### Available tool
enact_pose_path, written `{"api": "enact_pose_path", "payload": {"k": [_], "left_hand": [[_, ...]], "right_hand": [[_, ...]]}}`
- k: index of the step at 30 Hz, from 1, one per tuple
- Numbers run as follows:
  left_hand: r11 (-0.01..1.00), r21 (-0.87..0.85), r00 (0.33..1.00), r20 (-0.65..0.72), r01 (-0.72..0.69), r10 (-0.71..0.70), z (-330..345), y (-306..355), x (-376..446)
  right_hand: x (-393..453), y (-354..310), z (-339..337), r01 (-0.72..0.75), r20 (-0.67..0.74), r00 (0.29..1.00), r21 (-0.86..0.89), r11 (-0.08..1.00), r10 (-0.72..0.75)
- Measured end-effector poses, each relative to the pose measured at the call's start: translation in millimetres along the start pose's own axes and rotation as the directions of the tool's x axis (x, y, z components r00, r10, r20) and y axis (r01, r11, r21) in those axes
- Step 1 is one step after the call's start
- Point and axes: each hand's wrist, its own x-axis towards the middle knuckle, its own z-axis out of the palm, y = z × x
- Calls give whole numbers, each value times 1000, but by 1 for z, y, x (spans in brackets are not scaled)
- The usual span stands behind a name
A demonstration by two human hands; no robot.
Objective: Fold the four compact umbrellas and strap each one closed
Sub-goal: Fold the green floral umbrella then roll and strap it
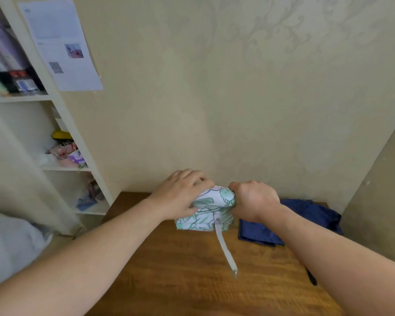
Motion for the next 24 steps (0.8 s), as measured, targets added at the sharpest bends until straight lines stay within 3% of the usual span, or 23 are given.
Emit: {"api": "enact_pose_path", "payload": {"k": [3, 7, 15, 20, 24], "left_hand": [[999, 48, 996, -85, -26, 30, 15, -3, -2], [999, 1, 997, 61, 48, -48, 18, -15, -5], [979, 63, 956, 209, 195, -204, 9, -48, -7], [983, 55, 959, 218, 175, -183, 5, -73, -5], [987, -36, 953, 269, 154, -139, 9, -95, -9]], "right_hand": [[8, -6, 0, -10, 131, 991, 123, 992, -6], [14, -15, -3, 9, 236, 971, 106, 994, -34], [34, -37, -6, 1, 283, 955, 289, 957, -86], [50, -50, -9, -8, 272, 958, 358, 934, -96], [63, -62, -7, -13, 260, 963, 286, 958, -64]]}}
